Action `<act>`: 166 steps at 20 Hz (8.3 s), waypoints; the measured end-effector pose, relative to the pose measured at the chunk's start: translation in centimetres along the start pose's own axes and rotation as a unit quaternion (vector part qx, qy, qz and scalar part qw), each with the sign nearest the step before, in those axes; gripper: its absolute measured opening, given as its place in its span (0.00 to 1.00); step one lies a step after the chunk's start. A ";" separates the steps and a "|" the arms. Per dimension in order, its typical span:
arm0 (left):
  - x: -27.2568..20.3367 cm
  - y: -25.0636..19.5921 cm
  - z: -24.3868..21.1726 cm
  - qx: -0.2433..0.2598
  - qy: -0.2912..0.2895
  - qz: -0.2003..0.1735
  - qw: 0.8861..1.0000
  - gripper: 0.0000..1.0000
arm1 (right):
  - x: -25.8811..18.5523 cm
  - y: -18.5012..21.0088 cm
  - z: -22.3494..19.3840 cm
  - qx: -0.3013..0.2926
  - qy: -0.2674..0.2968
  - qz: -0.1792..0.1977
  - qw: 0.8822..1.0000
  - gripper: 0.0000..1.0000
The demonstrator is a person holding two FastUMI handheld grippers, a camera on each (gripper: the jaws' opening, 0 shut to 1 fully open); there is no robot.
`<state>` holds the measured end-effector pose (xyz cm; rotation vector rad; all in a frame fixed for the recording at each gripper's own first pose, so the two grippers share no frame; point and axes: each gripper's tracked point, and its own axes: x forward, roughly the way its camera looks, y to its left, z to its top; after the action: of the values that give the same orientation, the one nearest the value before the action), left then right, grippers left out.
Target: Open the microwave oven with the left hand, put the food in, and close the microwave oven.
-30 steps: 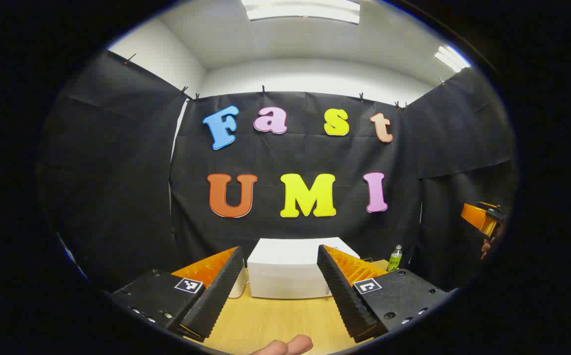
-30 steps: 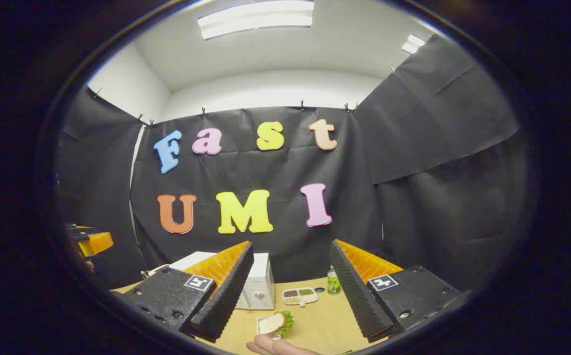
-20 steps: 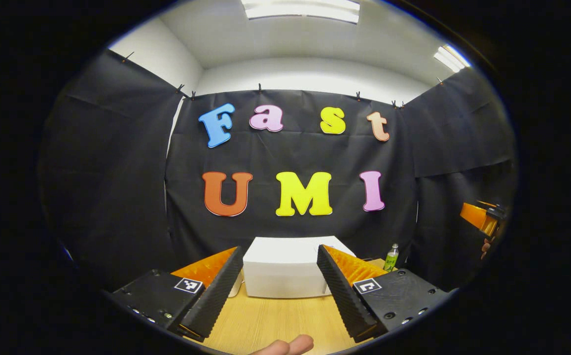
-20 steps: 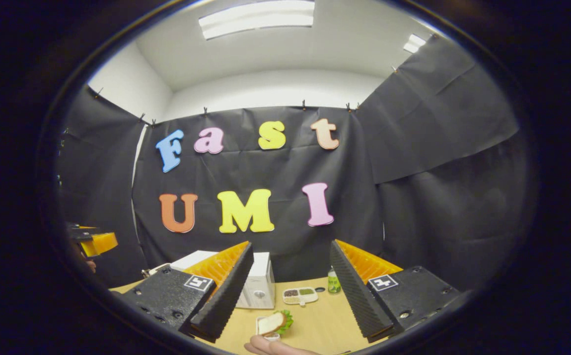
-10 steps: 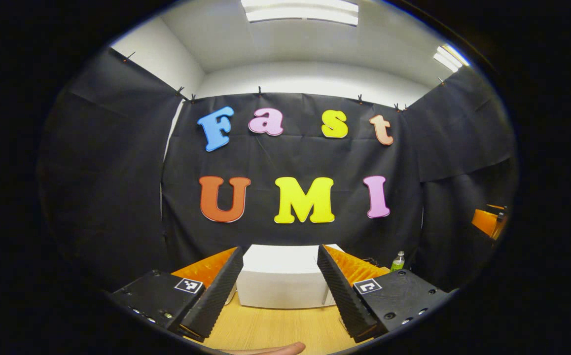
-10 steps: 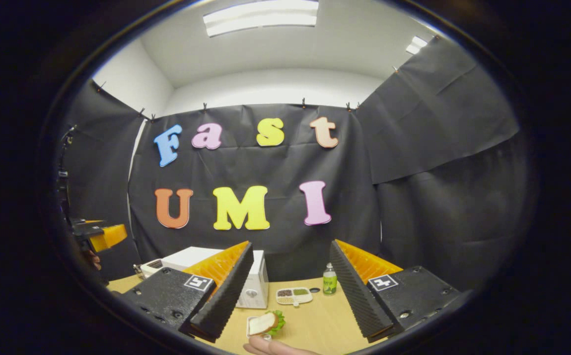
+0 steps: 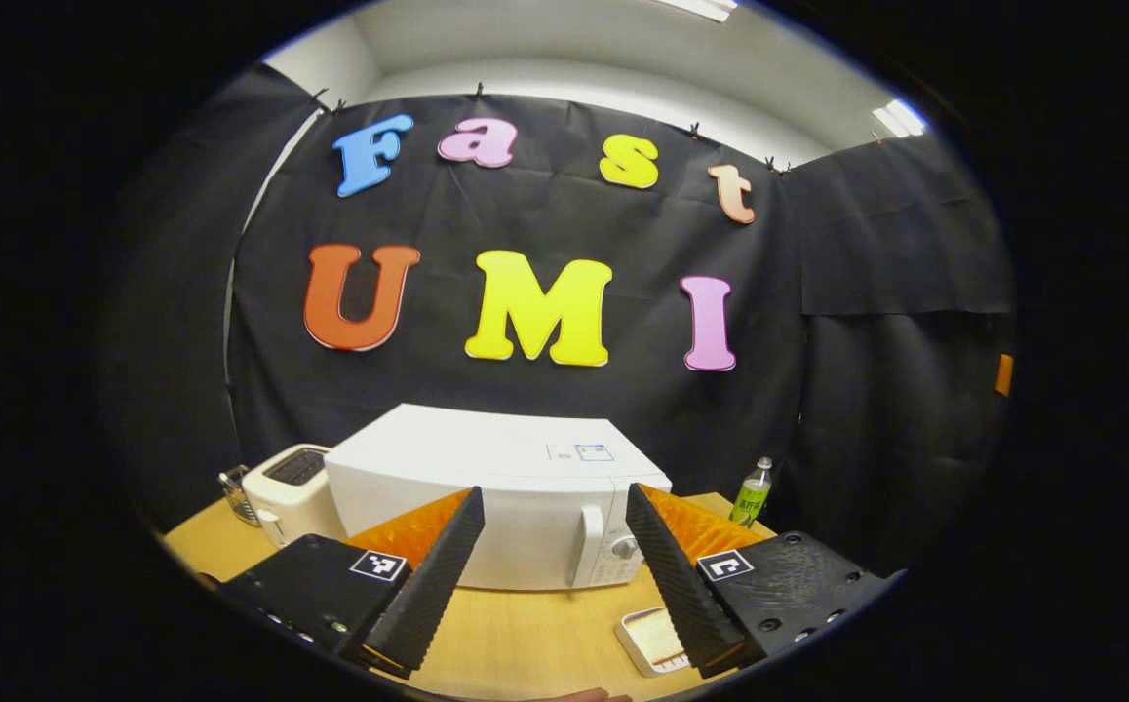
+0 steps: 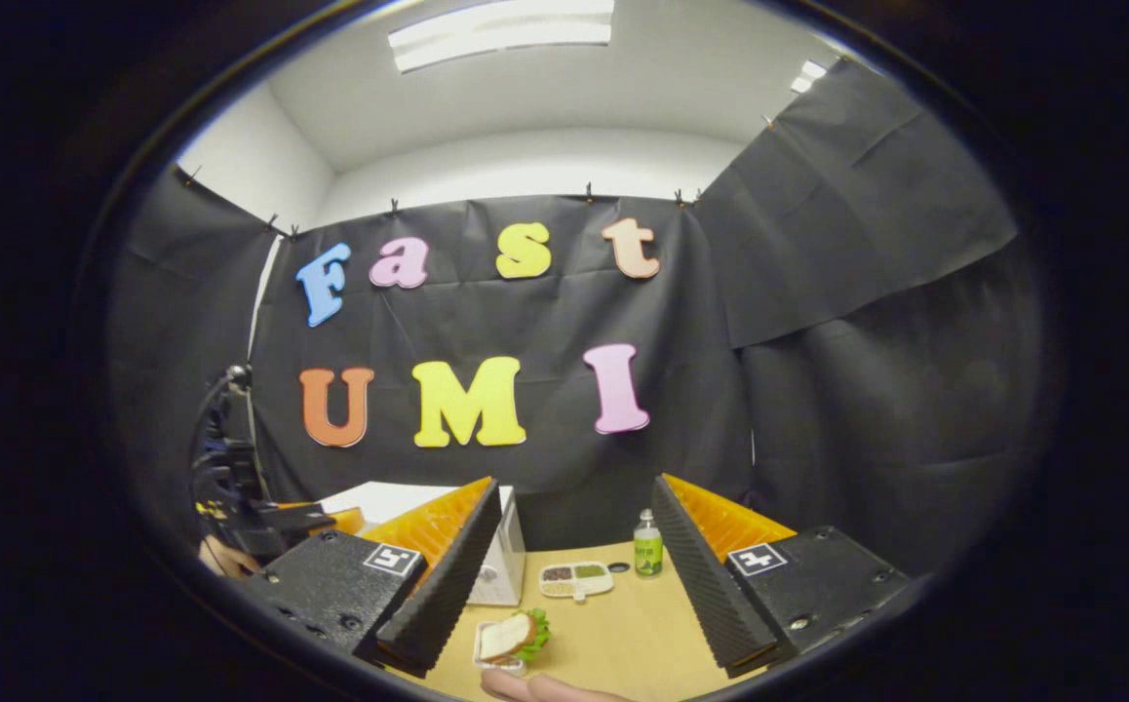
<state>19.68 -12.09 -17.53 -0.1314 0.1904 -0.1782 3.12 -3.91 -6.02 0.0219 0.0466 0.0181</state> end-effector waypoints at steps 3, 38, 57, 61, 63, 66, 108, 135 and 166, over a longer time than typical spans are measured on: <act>4.0 -0.5 -3.4 -0.019 0.010 -0.008 1.000 0.90 | 0.7 -2.0 -1.2 0.002 0.011 -0.010 1.000 0.92; 5.9 -1.6 -15.9 0.047 0.027 -0.046 0.997 0.02 | 3.4 -5.9 -13.8 -0.050 0.132 -0.015 0.990 0.99; -16.4 16.2 -15.7 0.065 0.048 0.007 0.997 0.77 | 0.3 -0.4 -16.4 -0.065 0.157 0.013 0.985 1.00; -21.6 20.9 -13.3 0.057 0.036 0.068 0.995 0.88 | 2.7 0.5 -19.0 -0.061 0.195 0.029 0.978 0.99; -23.0 22.8 -11.6 0.047 0.024 0.099 0.994 0.94 | 4.3 1.5 -20.4 -0.055 0.224 0.049 0.972 1.00; -24.3 23.1 -8.6 0.031 -0.001 0.122 0.992 0.95 | 6.5 2.2 -22.4 -0.044 0.283 0.086 0.954 1.00; -28.9 21.9 -2.7 0.052 -0.077 0.139 0.986 0.95 | 4.5 23.4 -25.6 -0.052 0.355 0.260 0.897 0.34; -26.2 23.0 -4.0 0.049 -0.036 0.150 0.987 0.95 | 32.8 37.1 -38.4 0.241 0.233 0.087 0.938 0.36; -25.8 30.0 -9.0 0.035 0.009 0.224 0.974 0.94 | 29.3 36.0 -42.2 -0.033 0.320 0.133 0.938 0.96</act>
<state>-2.13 21.01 -26.18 -0.0146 0.2260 0.2647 29.81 33.48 -48.77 -0.0456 0.6962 0.2976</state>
